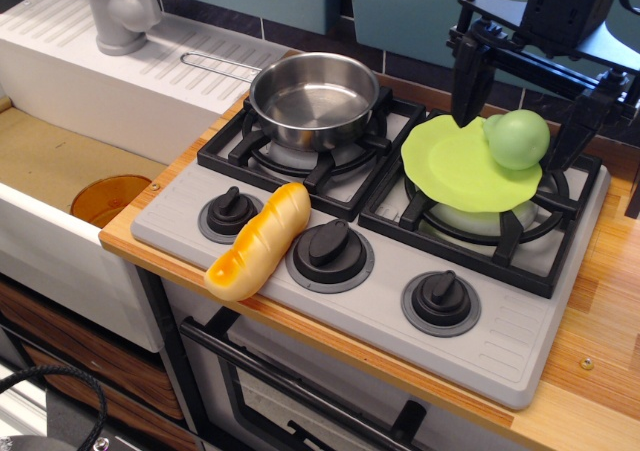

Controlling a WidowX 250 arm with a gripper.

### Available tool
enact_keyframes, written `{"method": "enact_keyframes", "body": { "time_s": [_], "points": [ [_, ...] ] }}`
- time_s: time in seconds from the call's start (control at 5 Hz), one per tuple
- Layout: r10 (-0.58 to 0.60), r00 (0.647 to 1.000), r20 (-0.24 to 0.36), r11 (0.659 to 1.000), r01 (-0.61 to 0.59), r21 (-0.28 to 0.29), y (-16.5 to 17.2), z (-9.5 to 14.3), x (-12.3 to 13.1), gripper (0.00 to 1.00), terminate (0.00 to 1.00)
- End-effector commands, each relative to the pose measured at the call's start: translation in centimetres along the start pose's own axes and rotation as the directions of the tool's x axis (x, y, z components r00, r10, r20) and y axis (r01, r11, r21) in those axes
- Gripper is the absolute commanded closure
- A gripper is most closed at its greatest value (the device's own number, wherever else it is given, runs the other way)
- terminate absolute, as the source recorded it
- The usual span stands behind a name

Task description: Put pear on plate and bread in pot or pan on stove

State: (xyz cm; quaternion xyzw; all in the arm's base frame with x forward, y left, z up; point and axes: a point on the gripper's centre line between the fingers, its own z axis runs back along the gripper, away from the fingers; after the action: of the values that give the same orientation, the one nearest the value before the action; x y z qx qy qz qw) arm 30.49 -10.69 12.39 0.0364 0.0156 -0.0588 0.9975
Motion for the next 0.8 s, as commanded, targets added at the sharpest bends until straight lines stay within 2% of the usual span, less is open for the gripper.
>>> {"method": "enact_keyframes", "body": {
  "time_s": [0.0, 0.2, 0.4, 0.6],
  "points": [
    [0.009, 0.996, 0.084, 1.0, -0.007, -0.021, -0.1, 2.8, 0.8, 0.0, 0.0],
    [0.003, 0.987, 0.158, 1.0, -0.006, 0.02, 0.5, 1.8, -2.3, 0.0, 0.0],
    [0.034, 0.974, 0.223, 0.996, -0.053, 0.078, 1.9, 1.3, -4.0, 0.0, 0.0],
    [0.071, 0.956, 0.286, 0.989, -0.105, 0.103, 3.5, 0.5, -5.2, 0.0, 0.0]
  ]
}}
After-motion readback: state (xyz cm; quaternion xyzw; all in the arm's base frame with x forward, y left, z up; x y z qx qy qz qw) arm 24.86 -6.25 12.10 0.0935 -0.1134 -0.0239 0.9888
